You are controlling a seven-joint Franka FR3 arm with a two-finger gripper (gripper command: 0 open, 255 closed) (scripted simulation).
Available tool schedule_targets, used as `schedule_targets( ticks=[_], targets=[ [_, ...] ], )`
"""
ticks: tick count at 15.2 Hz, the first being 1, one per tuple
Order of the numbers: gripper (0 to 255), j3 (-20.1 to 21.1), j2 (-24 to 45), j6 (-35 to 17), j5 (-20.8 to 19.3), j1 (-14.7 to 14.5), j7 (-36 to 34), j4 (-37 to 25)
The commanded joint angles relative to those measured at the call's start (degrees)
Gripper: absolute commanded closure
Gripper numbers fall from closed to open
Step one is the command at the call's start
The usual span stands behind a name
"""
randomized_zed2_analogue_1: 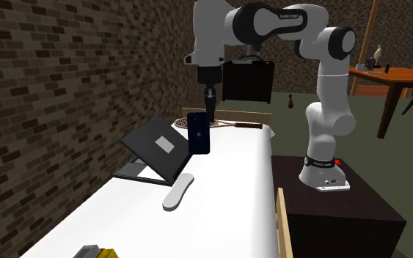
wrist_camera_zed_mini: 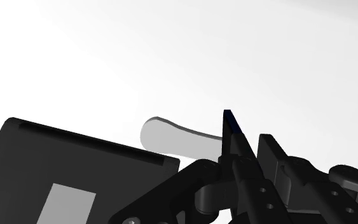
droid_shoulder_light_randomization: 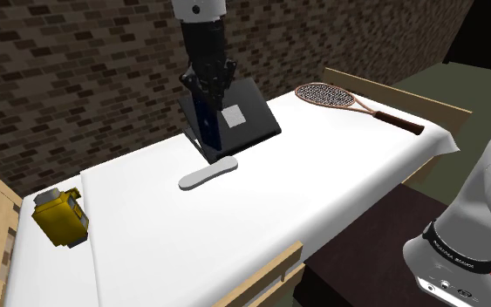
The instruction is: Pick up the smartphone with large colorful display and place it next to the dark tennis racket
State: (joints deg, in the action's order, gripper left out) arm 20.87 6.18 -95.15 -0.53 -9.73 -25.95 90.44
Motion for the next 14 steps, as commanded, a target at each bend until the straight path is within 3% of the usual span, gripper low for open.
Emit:
schedule_targets(
  ticks=[1, 6, 14],
  targets=[
    [255, 0.1, 0.3, 1.8, -0.1, -0.1, -0.1, -2.0],
    [255, 0.2, 1.1, 5.7, -0.4, -0.3, -0.4, -6.8],
    [255, -5.2, -11.4, 3.4, 3.4, 5.8, 11.2, 7.7]
  ],
)
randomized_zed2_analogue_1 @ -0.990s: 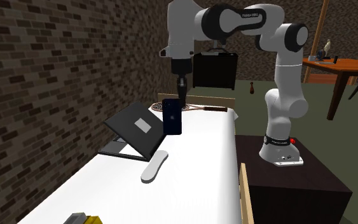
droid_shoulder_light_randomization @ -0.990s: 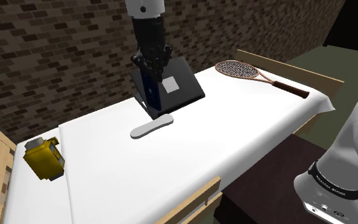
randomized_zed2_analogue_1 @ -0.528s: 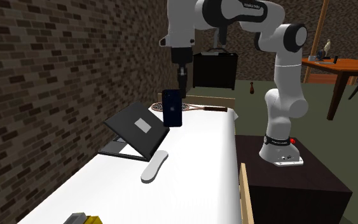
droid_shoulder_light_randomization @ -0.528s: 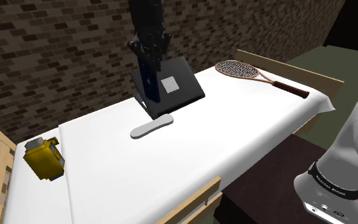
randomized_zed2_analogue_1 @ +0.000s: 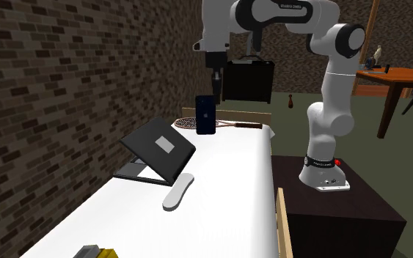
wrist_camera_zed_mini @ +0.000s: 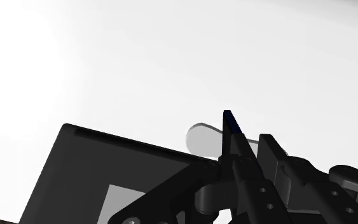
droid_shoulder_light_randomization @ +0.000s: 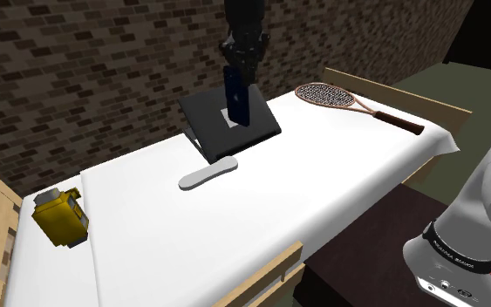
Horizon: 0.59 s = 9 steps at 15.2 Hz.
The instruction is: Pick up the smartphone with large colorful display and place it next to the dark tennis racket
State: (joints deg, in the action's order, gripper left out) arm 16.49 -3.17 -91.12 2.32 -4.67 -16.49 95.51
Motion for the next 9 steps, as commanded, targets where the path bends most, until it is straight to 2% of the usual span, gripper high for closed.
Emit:
schedule_targets(
  ticks=[1, 9],
  targets=[
    [255, -1.6, -3.3, -0.7, 0.7, 1.3, 3.2, 4.0],
    [255, -8.5, -11.1, -0.9, 0.7, 5.7, 14.5, 12.2]
  ],
)
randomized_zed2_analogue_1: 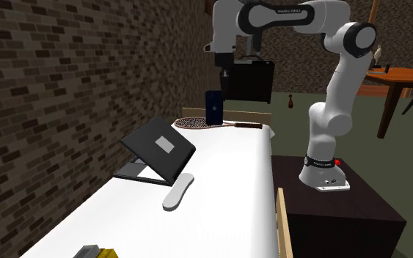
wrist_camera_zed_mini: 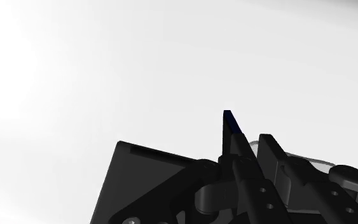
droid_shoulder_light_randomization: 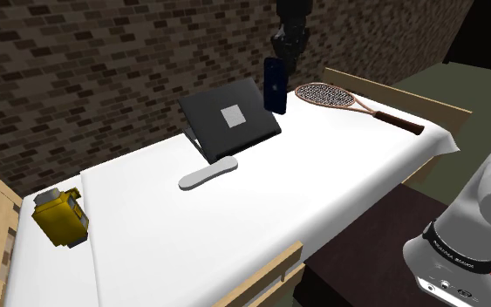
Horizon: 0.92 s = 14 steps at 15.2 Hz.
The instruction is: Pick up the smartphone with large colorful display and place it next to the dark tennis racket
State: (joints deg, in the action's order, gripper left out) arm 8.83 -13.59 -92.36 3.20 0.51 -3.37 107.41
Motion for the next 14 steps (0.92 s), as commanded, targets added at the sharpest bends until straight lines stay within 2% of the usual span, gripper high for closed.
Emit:
schedule_targets(
  ticks=[1, 7, 14],
  targets=[
    [255, -1.7, -1.4, 0.4, -0.3, 1.0, 2.8, 1.1],
    [255, -7.2, -4.3, 0.7, -1.9, 4.2, 11.2, 4.0],
    [255, -13.8, -5.1, 0.9, -4.3, 7.8, 20.9, 4.5]
  ],
)
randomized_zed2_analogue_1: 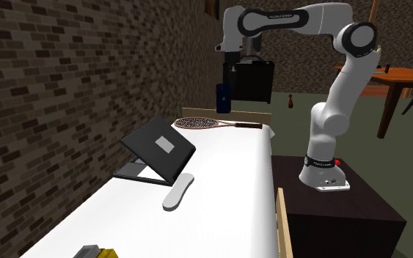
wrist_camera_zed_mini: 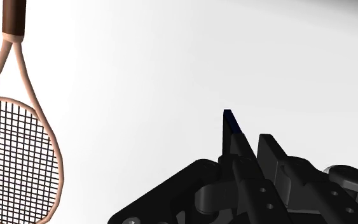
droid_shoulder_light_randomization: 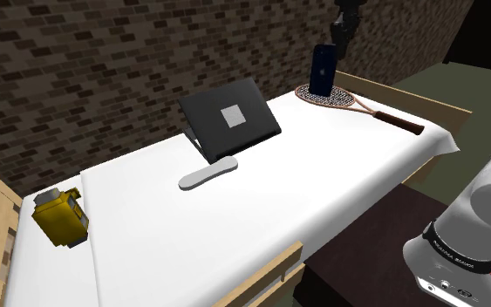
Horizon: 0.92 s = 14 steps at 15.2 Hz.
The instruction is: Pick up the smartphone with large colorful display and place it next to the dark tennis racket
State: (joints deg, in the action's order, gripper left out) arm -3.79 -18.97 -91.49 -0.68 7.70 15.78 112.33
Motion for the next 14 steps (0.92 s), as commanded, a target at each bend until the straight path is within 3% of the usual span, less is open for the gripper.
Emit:
schedule_targets(
  ticks=[1, 12, 14],
  targets=[
    [255, -2.1, 0.5, 0.1, -0.8, 1.1, 3.2, -0.5],
    [255, -12.6, 6.1, 0.2, -3.0, 6.7, 19.0, -6.7],
    [255, -12.6, 5.8, -1.3, -3.1, 6.7, 19.0, -4.9]
  ],
)
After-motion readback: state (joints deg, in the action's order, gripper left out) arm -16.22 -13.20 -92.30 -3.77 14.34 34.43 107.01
